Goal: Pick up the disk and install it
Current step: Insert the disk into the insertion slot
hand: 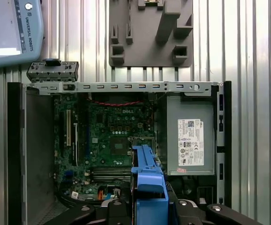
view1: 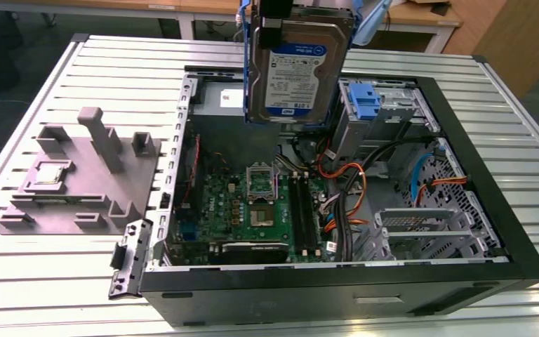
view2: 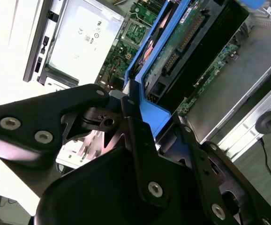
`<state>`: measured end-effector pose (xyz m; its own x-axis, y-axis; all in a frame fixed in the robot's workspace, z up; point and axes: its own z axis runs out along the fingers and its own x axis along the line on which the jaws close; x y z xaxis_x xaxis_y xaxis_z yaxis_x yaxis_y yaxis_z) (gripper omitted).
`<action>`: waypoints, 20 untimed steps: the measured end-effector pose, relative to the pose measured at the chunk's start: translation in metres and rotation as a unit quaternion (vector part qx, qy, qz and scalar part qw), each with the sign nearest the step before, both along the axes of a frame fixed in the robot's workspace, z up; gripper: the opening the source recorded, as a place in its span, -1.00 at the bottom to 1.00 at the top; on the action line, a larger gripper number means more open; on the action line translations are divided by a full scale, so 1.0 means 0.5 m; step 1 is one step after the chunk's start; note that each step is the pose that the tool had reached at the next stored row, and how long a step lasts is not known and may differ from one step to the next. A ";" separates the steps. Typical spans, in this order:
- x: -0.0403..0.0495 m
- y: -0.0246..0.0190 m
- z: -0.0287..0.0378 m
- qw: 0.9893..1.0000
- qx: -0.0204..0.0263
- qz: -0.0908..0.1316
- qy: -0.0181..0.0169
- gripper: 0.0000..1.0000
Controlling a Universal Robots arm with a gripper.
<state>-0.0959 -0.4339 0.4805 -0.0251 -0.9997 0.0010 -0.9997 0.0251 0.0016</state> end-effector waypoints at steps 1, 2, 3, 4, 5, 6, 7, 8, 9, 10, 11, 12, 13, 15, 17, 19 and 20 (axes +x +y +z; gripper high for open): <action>0.000 -0.0002 0.000 1.000 0.000 0.000 0.000 -0.27; 0.000 -0.0004 0.000 1.000 -0.001 0.000 0.000 -0.27; 0.000 -0.0006 0.000 1.000 -0.001 0.000 0.000 -0.27; 0.000 -0.0008 0.000 1.000 -0.001 0.000 0.000 -0.27; 0.000 -0.0009 0.000 1.000 -0.002 0.000 0.000 -0.27; 0.000 -0.0010 0.000 1.000 -0.002 0.000 0.000 -0.27; 0.000 -0.0012 0.000 1.000 -0.002 0.000 0.000 -0.27; 0.000 -0.0014 0.000 1.000 -0.002 0.000 0.000 -0.27; 0.000 -0.0016 0.000 1.000 -0.003 0.000 0.000 -0.27; 0.000 -0.0018 0.000 1.000 -0.003 0.000 0.000 -0.27; 0.000 -0.0019 0.000 1.000 -0.003 0.000 0.000 -0.27; 0.000 -0.0021 0.000 1.000 -0.004 0.000 0.000 -0.27; 0.000 -0.0022 0.000 1.000 -0.004 0.000 0.000 -0.27; 0.000 -0.0026 0.000 1.000 -0.004 0.000 0.000 -0.27; 0.000 -0.0028 0.000 1.000 -0.005 0.000 0.000 -0.27; 0.000 -0.0030 0.000 1.000 -0.006 0.000 0.000 -0.27; 0.000 -0.0030 0.000 1.000 -0.006 0.000 0.000 -0.27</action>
